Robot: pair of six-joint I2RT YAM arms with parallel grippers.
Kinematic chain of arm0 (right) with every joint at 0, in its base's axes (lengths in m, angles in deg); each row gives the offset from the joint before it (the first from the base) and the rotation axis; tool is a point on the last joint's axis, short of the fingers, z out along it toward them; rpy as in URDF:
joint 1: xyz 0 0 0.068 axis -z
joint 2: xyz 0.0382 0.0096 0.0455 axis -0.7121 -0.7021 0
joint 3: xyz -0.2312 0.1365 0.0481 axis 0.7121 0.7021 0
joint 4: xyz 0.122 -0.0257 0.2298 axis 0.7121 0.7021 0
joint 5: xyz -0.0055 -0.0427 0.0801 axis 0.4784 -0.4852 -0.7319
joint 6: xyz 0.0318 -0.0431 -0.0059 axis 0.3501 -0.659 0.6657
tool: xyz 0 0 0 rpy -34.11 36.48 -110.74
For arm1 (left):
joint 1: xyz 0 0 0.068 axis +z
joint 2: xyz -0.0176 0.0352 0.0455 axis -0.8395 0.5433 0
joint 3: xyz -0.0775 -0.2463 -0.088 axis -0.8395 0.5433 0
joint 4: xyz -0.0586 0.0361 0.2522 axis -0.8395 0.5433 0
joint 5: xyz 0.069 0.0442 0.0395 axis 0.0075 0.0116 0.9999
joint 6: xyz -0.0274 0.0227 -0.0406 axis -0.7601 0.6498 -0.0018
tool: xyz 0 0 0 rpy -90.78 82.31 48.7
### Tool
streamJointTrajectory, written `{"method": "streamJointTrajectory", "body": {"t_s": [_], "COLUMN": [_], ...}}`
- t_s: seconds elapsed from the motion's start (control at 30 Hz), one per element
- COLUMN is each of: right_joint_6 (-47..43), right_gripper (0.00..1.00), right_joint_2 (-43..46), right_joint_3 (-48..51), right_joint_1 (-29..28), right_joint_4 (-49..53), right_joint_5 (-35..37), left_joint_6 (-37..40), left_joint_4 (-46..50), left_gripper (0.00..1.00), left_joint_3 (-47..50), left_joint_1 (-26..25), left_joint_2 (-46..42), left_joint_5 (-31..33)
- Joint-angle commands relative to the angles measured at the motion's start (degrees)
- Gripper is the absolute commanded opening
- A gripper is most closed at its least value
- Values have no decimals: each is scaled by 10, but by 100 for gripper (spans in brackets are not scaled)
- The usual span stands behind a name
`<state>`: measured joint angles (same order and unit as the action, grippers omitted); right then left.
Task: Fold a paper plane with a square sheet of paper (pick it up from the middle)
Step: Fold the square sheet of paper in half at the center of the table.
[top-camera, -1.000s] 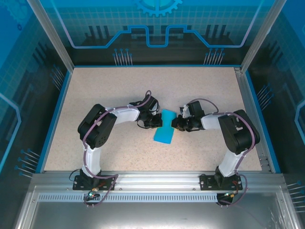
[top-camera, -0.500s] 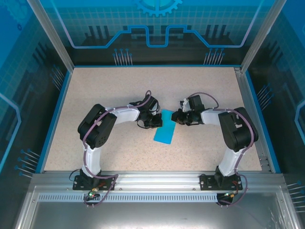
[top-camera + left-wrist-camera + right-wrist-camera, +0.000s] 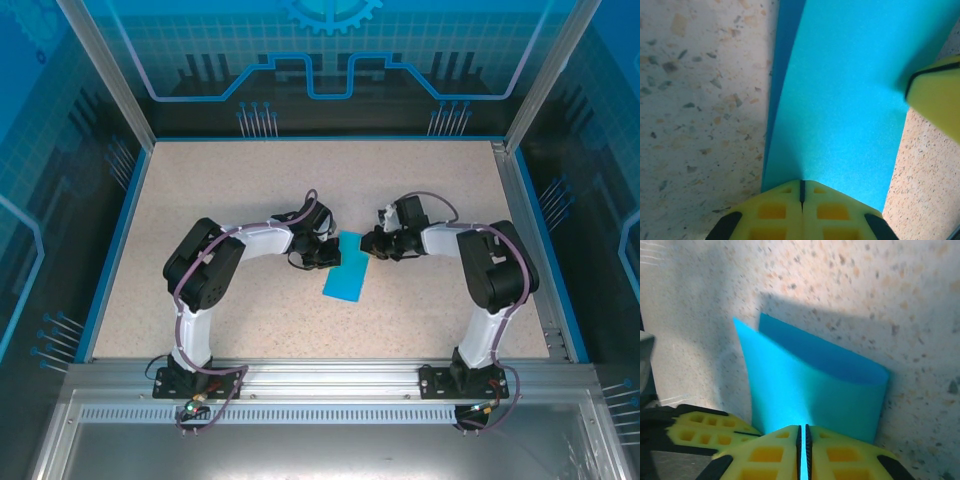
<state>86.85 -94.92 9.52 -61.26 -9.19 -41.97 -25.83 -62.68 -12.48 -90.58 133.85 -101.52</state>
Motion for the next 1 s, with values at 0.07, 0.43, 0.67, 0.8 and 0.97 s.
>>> {"method": "streamJointTrajectory", "body": {"t_s": [0.07, 0.43, 0.67, 0.8, 0.97], "right_joint_6": [-19, -17, -10, -2, -1], "right_gripper": [14, 13, 14, 14, 13], "right_joint_2": [1, -65, -26, -12, -35], "right_joint_3": [-35, -29, -51, -70, -86], "right_joint_1": [25, 27, 32, 43, 48], "right_joint_4": [34, 34, 50, 52, 64], "right_joint_5": [-20, 12, -14, -38, -35], "left_joint_6": [14, 15, 16, 17, 16], "left_joint_4": [33, 35, 36, 37, 35], "left_gripper": [0, 0, 0, 0, 0], "left_joint_3": [11, 11, 11, 12, 12], "left_joint_1": [-3, -3, -3, -3, -3], "left_joint_2": [24, 22, 22, 21, 21], "left_joint_5": [9, 9, 9, 9, 9]}}
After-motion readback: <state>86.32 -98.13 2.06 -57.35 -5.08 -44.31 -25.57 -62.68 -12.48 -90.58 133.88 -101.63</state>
